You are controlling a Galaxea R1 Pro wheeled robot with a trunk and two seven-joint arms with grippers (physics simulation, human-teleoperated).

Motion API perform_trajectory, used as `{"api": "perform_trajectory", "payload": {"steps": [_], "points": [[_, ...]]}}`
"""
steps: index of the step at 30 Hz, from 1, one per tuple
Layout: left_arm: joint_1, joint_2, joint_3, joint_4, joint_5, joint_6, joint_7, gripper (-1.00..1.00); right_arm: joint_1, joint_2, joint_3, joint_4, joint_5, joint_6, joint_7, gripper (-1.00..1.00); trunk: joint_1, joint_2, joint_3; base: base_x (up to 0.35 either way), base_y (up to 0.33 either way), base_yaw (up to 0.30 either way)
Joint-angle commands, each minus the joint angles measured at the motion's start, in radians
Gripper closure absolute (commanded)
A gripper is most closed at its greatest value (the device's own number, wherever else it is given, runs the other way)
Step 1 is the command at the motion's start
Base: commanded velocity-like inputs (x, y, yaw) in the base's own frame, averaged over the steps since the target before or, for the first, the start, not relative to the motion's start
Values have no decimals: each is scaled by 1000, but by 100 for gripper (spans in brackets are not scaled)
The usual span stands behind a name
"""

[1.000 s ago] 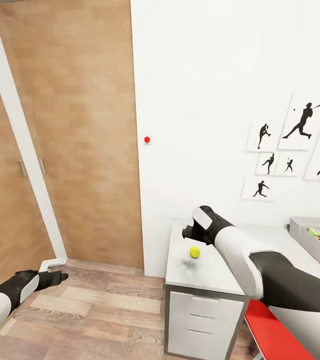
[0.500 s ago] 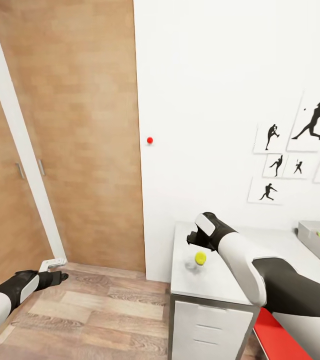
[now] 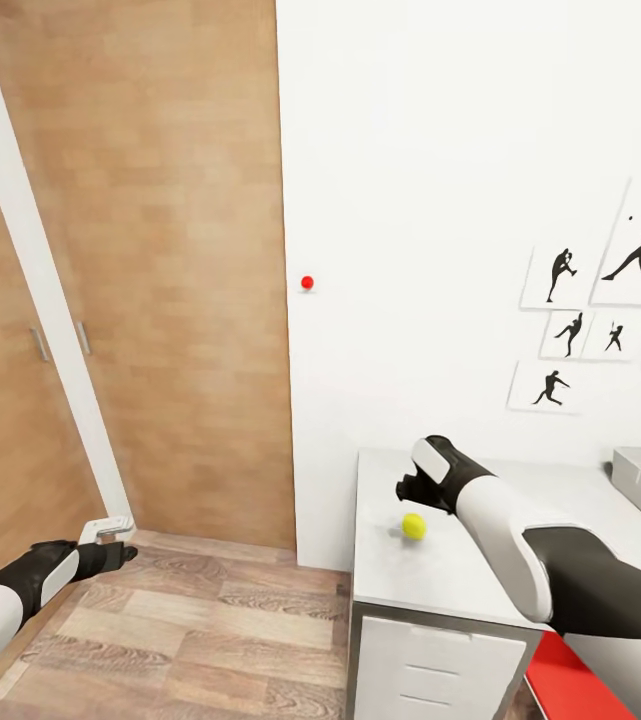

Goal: Put all the toys in the child's room - the three board games (two on the bed and one on the table), the two jigsaw puzzles on the table, and the tennis ball on the table - inside the toy box on the table in the child's room.

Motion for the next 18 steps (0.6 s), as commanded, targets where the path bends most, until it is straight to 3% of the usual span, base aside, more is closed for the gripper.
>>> {"api": "perform_trajectory", "payload": {"steps": [1, 9, 18], "points": [[0, 1, -5, -1, 7, 5, -1, -100, 1, -2, 2, -2, -8, 3, -7, -100, 0, -1, 0, 5, 3, 0], [4, 0, -8, -1, 7, 6, -1, -100, 4, -6, 2, -2, -7, -6, -7, -100, 0, -1, 0, 2, 1, 0], [8, -18, -8, -1, 7, 13, 0, -100, 5, -10, 2, -2, -6, -7, -6, -100, 0, -1, 0, 12, 1, 0]]}}
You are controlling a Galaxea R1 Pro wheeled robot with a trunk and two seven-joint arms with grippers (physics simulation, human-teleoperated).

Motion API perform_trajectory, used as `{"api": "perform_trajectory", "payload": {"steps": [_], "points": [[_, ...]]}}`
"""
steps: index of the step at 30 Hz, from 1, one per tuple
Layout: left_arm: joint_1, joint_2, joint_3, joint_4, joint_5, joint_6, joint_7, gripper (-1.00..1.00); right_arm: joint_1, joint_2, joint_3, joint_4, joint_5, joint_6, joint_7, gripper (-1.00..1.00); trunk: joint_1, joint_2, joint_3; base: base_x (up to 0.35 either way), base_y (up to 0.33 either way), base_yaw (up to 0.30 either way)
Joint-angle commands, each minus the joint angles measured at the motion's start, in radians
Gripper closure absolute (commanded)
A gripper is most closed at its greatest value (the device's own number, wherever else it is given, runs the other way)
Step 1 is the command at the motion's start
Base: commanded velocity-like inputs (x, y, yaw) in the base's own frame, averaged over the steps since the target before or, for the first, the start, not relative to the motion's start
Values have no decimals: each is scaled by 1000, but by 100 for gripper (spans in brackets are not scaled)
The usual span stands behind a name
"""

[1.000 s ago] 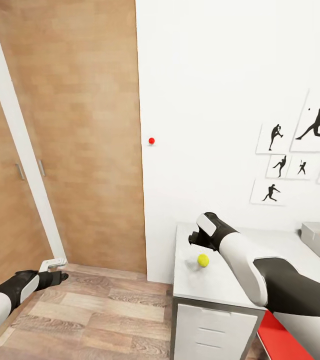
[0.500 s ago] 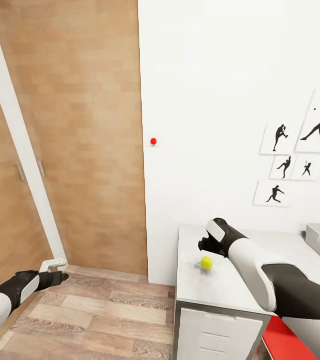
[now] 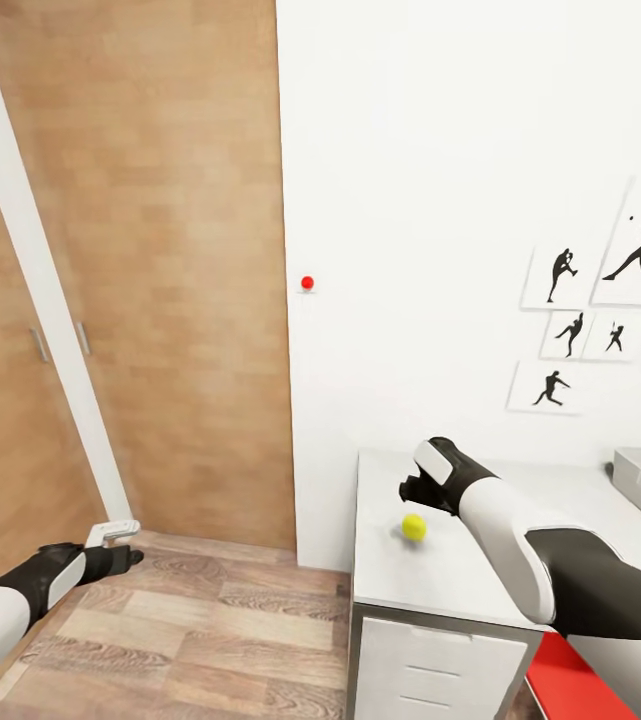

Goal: Put all the toys in the child's room - the three board games (two on the bed and one on the table), the two jigsaw puzzles on the table, and the tennis ball on the table - inside the toy box on the table in the child's room.

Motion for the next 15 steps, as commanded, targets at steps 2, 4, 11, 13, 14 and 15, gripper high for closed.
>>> {"api": "perform_trajectory", "payload": {"steps": [2, 4, 11, 13, 14, 15], "points": [[0, 0, -5, -1, 6, 5, -1, -100, 0, 0, 2, -2, -7, 3, -7, -100, 1, -1, -1, 114, 25, 0], [0, -1, -5, -1, 6, 5, 0, -100, 0, -1, 2, -2, -7, 3, -7, -100, 1, -1, -1, 160, 65, 0], [0, -2, -5, -1, 6, 5, -1, -100, 1, -2, 2, -2, -7, 1, -6, -100, 1, -1, -1, 138, 60, 0], [0, -2, -5, -1, 6, 4, -1, -100, 4, -6, 1, -2, -7, 0, -2, -100, 1, -1, -1, 38, 14, 0], [0, -2, -5, -1, 6, 4, -1, -100, 12, -15, 2, -2, -7, -2, 4, -100, 1, -1, -1, 22, 8, 0], [0, -2, -5, -1, 6, 3, -1, -100, 18, -21, 2, -3, -8, -3, 7, -100, 1, -1, -1, 17, 7, 0]]}}
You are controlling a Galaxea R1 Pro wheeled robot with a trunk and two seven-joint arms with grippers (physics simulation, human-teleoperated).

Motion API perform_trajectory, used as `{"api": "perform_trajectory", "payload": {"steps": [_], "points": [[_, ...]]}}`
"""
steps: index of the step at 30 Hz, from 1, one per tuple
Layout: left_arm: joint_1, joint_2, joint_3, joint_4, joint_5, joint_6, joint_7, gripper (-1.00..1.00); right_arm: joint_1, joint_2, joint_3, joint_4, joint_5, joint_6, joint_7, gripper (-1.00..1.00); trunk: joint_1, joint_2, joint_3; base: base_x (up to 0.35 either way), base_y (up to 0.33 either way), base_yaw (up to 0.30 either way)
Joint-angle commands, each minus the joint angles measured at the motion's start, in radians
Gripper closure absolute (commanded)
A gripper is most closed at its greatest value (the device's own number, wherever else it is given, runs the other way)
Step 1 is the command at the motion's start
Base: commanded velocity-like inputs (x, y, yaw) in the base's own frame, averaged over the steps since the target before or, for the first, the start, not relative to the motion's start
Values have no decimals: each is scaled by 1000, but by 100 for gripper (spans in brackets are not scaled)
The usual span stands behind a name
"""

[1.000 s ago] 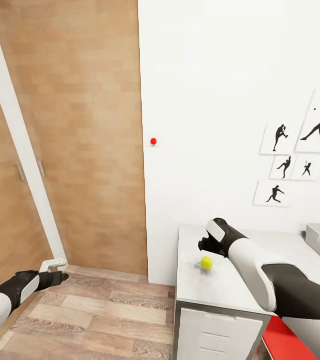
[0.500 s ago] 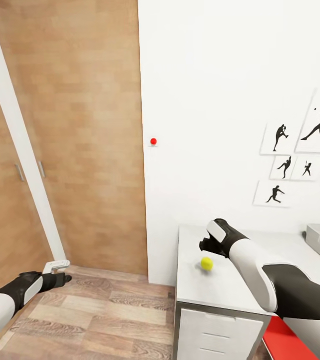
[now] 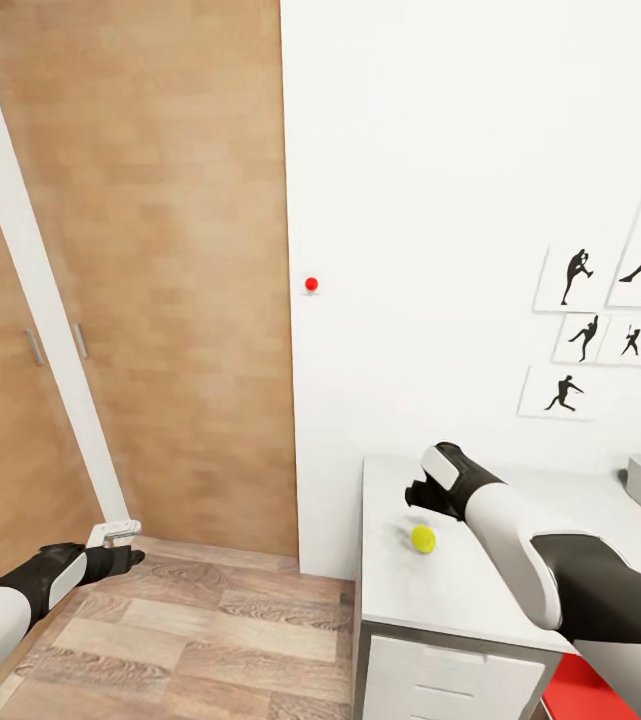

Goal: Put all the toys in the child's room - the three board games (two on the bed and one on the table), the two jigsaw puzzles on the table, and the tennis ball on the table - inside the toy box on the table in the child's room.

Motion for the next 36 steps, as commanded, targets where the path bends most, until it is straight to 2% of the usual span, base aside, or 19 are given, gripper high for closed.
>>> {"api": "perform_trajectory", "payload": {"steps": [1, 6, 11, 25, 36], "points": [[0, 1, -5, -1, 6, 4, -1, -100, 13, -11, 2, -5, -8, 1, 1, -100, 0, -1, 0, 11, 4, 0], [0, 1, -5, -1, 6, 3, 0, -100, 41, -37, 1, -11, -9, -3, 53, -100, 0, -1, 0, 5, 2, 0], [1, 1, -5, -1, 6, 1, 1, -100, 50, -50, 1, -13, -8, -4, 98, -100, 0, -1, 0, 1, 0, 0], [1, 1, -5, -1, 6, 0, 2, -100, 53, -59, 1, -14, -8, -6, 108, -100, 0, -1, -14, 6, 0, 42], [1, -6, -5, 0, 6, -1, 2, -100, 53, -61, 2, -14, -7, -6, 108, -100, 0, -1, -32, 154, 85, 69]]}}
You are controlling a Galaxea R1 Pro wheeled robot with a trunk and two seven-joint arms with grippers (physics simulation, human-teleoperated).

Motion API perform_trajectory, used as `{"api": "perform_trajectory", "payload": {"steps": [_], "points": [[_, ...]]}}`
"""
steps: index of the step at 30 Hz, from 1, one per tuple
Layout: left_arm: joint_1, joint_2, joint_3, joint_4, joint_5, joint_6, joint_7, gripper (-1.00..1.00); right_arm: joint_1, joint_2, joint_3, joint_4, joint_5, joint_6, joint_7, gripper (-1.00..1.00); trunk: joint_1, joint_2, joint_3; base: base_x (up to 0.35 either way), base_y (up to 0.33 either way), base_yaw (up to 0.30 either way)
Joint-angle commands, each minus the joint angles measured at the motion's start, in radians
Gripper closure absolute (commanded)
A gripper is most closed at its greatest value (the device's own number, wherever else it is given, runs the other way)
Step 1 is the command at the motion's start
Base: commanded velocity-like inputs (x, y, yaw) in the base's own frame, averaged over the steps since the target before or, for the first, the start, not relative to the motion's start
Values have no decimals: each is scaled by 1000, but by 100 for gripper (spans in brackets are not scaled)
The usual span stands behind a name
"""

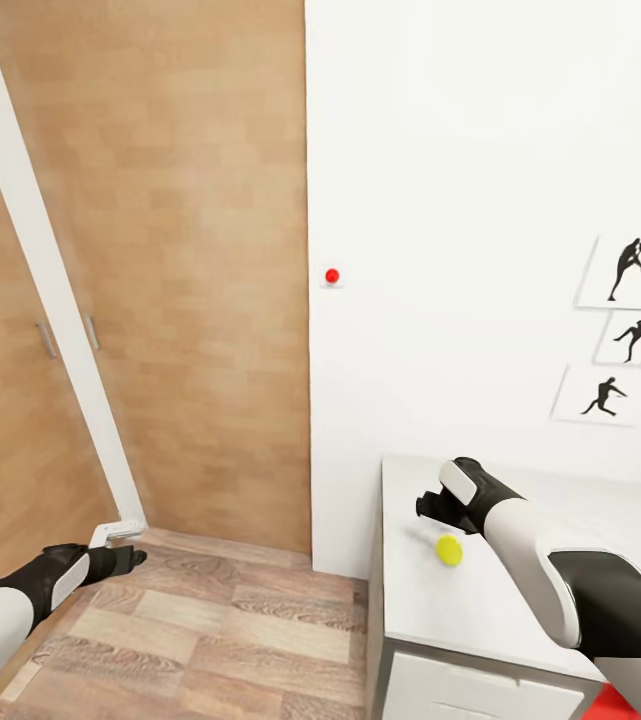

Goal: Put all the toys in the child's room - the three board games (two on the bed and one on the table), the two jigsaw puzzles on the table, and the tennis ball on the table - inside the toy box on the table in the child's room.

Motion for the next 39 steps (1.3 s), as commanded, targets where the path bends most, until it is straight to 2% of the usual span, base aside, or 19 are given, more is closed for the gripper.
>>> {"api": "perform_trajectory", "payload": {"steps": [1, 10, 19, 28, 39], "points": [[0, 0, -5, -1, 6, 5, -1, -100, 0, 0, 2, -2, -9, 4, -8, -100, 1, -2, -3, 206, 146, 70], [0, -3, -6, -1, 6, 4, -1, -100, 0, -9, 2, -1, -9, 4, -8, -100, 1, -2, -17, 210, 108, 70], [0, -9, -6, -1, 6, 5, -3, -100, 1, -42, 1, 6, -10, 4, -7, -100, 1, -2, -30, -19, -77, -4], [0, -13, -6, -1, 6, 5, -2, -100, 1, -44, 2, 6, -10, 4, -7, -100, 1, -2, -32, -15, -32, -218], [5, -14, -6, -1, 5, 5, -1, -100, 1, -44, 1, 6, -10, 4, -7, -100, 1, -2, -32, -1, -2, -42]]}}
